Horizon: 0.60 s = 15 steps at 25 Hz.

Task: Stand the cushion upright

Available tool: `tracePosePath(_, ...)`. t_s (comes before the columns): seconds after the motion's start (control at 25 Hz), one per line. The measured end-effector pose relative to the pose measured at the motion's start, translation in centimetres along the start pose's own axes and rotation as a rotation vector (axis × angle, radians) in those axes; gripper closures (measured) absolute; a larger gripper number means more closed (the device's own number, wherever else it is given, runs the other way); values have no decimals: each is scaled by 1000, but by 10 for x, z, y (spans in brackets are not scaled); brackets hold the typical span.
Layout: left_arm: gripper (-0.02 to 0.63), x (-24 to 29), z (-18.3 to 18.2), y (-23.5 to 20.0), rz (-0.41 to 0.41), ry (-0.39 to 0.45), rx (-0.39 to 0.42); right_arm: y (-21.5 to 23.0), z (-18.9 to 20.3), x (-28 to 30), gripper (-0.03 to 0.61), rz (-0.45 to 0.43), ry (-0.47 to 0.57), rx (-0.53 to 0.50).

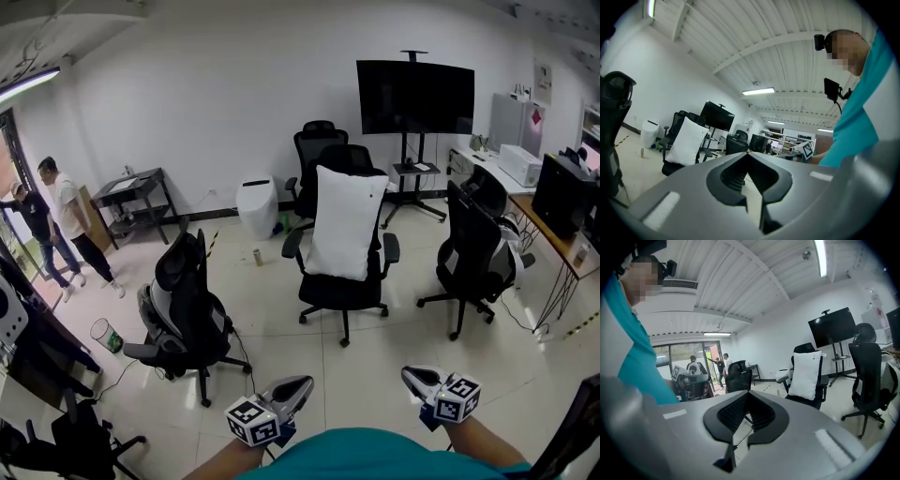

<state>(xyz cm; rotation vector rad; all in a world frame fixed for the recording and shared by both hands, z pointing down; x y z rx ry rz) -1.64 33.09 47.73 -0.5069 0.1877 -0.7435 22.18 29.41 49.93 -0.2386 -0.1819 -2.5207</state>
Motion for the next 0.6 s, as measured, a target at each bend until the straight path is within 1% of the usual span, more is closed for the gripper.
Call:
tracePosePath(0.12, 601, -13, -5, -10, -13, 22, -21, -6, -4, 8, 578, 6, 5, -5)
tracePosePath(0.32, 601, -16, -9, -17, -9, 39, -33, -7, -6, 12, 578, 9, -4, -13)
tracePosePath(0.6, 601, -16, -5, -15, 2, 30, -38, -9, -9, 10, 578, 12, -4, -20)
Point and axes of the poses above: the fingertips, and each gripper's own axes: x forward along the fingers, y to its right, z out of its underside, the point moved 2 cm from there along -x, backward along the fingers, and after that the axes turned 11 degrees about -x, right-handed, at the moved point
